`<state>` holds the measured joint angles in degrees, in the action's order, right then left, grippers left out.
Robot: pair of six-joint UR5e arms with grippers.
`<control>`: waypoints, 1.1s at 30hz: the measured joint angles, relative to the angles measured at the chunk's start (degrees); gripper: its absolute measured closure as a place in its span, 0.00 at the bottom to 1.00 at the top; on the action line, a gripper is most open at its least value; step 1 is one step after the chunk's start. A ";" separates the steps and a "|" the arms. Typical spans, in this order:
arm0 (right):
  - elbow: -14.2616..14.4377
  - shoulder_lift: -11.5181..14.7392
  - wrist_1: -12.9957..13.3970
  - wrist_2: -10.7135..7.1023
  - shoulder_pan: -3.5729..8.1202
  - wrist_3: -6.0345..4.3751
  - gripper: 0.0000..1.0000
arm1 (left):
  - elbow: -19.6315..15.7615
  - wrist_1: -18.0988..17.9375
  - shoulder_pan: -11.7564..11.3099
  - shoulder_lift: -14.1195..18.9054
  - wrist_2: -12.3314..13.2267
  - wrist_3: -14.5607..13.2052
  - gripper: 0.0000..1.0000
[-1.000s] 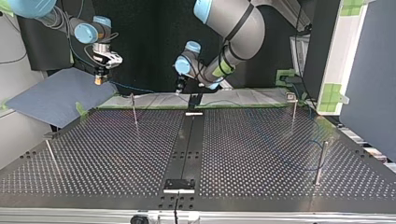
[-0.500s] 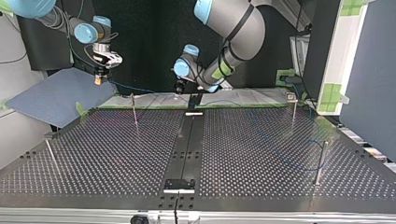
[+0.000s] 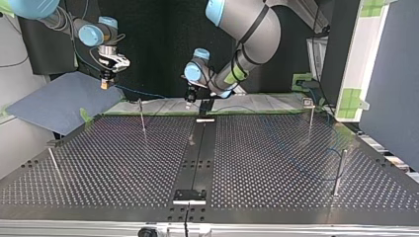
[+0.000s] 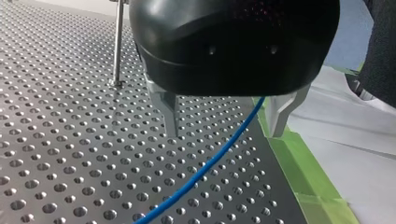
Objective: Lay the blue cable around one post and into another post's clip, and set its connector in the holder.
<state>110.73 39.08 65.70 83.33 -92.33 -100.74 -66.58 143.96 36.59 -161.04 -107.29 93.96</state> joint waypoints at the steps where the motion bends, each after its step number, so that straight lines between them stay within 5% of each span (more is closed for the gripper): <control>1: 0.00 0.00 0.01 0.00 0.00 0.00 1.00 | 0.01 -0.03 0.00 0.00 -0.02 -0.02 0.09; 9: 0.01 0.00 0.08 0.00 0.00 0.00 1.00 | 0.00 -0.27 0.00 0.00 -0.14 -0.33 0.15; 20: -0.01 0.00 0.22 0.00 -0.01 0.00 1.00 | -0.02 -0.45 0.40 0.00 0.47 -1.30 0.64; 33: -0.01 0.00 0.15 0.00 -0.01 0.00 1.00 | 0.01 -1.18 0.45 0.00 0.68 -1.14 0.67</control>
<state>110.73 39.08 65.85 83.33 -92.33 -100.74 -66.57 142.78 37.04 -161.04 -106.61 92.82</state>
